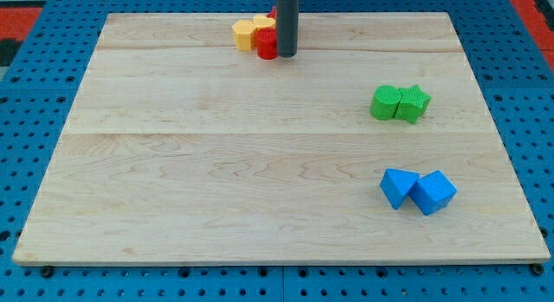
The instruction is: Move the arm to the top of the green blocks
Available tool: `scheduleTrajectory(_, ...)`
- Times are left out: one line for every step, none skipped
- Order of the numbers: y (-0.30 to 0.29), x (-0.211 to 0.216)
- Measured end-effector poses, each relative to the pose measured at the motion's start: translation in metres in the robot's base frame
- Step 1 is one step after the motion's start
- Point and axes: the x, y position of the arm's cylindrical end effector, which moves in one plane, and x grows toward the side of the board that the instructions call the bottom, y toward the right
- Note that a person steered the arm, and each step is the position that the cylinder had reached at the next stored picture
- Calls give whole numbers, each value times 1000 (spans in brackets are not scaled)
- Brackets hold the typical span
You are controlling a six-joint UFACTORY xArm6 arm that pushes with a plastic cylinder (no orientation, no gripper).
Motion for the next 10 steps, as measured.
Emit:
scheduleTrajectory(1,0)
scheduleTrajectory(14,2)
scheduleTrajectory(39,2)
scheduleTrajectory(63,2)
scheduleTrajectory(84,3)
scheduleTrajectory(102,3)
scheduleTrajectory(126,3)
scheduleTrajectory(144,3)
scheduleTrajectory(149,4)
scheduleTrajectory(158,24)
